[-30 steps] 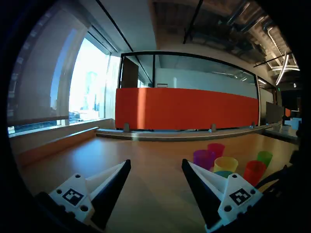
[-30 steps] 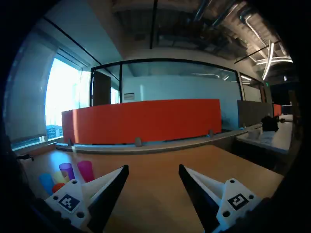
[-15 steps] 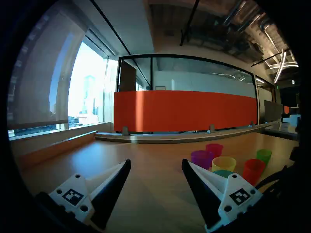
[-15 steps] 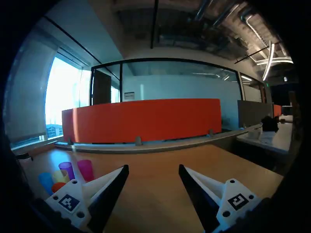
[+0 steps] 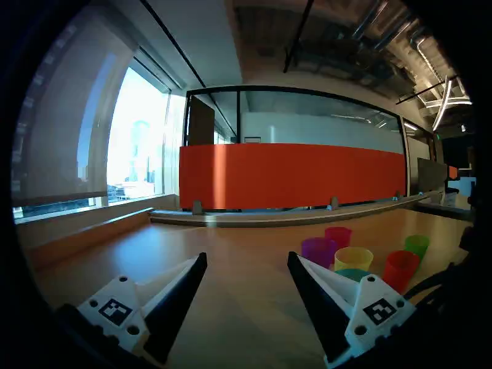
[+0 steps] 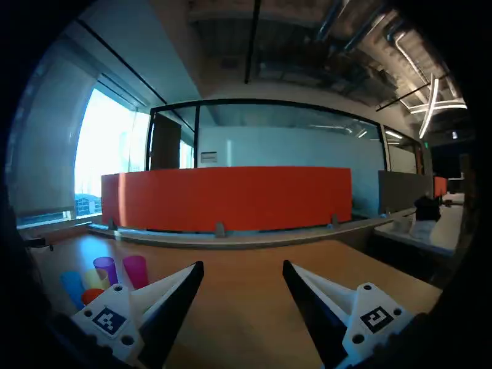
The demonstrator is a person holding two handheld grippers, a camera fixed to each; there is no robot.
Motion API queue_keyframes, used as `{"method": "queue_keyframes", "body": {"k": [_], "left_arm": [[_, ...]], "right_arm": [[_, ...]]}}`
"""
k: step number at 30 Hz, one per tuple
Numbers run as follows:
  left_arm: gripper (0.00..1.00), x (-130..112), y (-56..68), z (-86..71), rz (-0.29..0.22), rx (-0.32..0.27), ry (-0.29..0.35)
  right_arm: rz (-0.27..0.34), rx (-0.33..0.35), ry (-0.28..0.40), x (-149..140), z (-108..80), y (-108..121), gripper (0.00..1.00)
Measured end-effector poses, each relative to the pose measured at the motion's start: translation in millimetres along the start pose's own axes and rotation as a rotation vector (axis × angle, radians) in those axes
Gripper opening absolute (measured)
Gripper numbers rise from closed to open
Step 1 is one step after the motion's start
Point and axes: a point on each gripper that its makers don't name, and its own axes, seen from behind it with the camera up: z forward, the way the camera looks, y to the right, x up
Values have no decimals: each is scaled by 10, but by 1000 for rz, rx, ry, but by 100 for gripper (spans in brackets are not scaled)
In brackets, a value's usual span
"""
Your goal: Pour water
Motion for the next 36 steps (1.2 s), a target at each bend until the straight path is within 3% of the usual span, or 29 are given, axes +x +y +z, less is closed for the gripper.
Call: {"method": "queue_keyframes", "body": {"k": [9,18,23,30,36], "left_arm": [[98,1,0,0,0,0,0],[97,0,-4,-8,0,0,0],[98,1,-3,-11,0,1,0],[98,-4,-11,-7,0,1,0],[97,-5,-8,-5,0,0,0]], "right_arm": [[-44,25,51,167,-55,-39,99],[-64,58,60,120,-56,-125,100],[-60,54,48,20,3,-150,100],[-33,43,84,-32,55,-137,100],[16,34,50,-247,85,-35,100]]}}
